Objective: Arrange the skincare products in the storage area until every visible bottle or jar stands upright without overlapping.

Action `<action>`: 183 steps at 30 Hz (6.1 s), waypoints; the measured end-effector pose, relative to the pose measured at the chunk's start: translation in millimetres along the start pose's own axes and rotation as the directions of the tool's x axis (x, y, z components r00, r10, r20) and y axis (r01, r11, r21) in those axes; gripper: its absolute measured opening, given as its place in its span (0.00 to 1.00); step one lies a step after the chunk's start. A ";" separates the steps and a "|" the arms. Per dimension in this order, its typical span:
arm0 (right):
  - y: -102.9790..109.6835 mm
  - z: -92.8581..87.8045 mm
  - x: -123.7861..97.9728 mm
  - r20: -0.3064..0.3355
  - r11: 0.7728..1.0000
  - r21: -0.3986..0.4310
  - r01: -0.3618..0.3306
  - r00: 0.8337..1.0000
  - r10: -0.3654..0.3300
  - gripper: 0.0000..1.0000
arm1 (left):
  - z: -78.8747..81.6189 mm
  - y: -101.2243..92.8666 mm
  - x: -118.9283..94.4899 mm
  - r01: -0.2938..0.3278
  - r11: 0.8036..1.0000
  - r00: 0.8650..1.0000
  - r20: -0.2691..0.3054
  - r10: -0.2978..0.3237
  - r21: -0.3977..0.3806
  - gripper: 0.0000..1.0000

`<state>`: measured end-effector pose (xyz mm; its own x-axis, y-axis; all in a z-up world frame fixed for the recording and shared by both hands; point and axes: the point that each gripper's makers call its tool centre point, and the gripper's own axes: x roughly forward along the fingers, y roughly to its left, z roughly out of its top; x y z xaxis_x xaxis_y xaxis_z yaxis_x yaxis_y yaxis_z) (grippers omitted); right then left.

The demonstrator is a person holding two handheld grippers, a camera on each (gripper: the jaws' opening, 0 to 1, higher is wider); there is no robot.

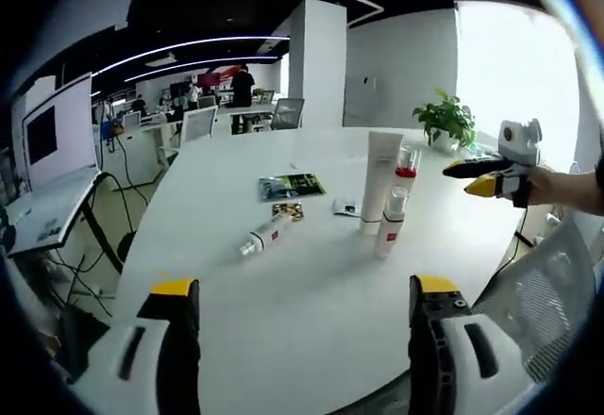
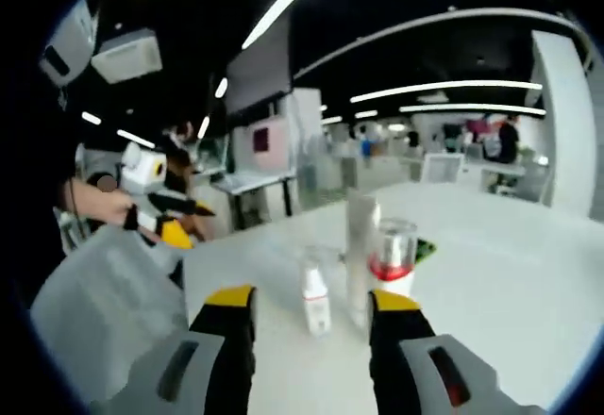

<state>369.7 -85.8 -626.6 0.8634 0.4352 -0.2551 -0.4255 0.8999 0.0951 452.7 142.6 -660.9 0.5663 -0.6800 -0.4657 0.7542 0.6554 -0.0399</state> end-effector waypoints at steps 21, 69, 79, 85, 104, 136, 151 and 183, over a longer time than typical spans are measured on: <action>15.1 48.5 -38.3 0.051 0.975 0.147 0.165 0.983 -0.174 0.69 | -8.6 3.6 0.7 -0.024 0.999 0.998 -0.057 0.023 -0.026 0.89; -12.4 14.8 -70.2 0.021 0.905 0.296 0.304 0.946 -0.324 0.99 | 17.8 35.7 85.6 0.105 0.994 0.979 -0.176 -0.100 0.017 0.99; -10.8 4.7 -76.5 0.008 0.888 0.315 0.335 0.935 -0.355 0.97 | 10.0 59.0 128.3 0.154 0.981 0.961 -0.250 -0.120 0.121 0.87; -14.3 -4.6 -84.3 -0.009 0.869 0.336 0.364 0.924 -0.383 0.96 | 6.4 65.2 138.1 0.188 0.972 0.952 -0.271 -0.145 0.141 0.75; -16.3 -8.7 -83.9 -0.032 0.863 0.336 0.376 0.921 -0.389 0.93 | -20.8 76.3 177.9 0.275 0.946 0.907 -0.372 -0.197 0.170 0.52; -2.3 5.8 -71.5 0.008 0.901 0.310 0.302 0.947 -0.320 0.85 | 0.7 70.1 161.9 0.299 0.884 0.908 -0.393 -0.147 0.360 0.21; 26.6 71.1 -35.1 -0.019 0.997 -0.011 0.079 0.997 -0.079 0.85 | 23.7 42.4 91.8 0.392 0.826 0.876 -0.440 -0.199 0.405 0.22; 134.4 86.6 51.8 -0.345 0.734 -0.412 -0.540 0.838 0.422 0.78 | 63.3 -72.0 -53.9 0.501 0.714 0.844 -0.458 -0.279 0.489 0.22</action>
<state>380.7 59.9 -543.7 0.4504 0.7357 -0.5059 -0.8901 0.4146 -0.1894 388.9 111.3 -577.0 0.1159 -0.6064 -0.7867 0.9848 -0.0331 0.1706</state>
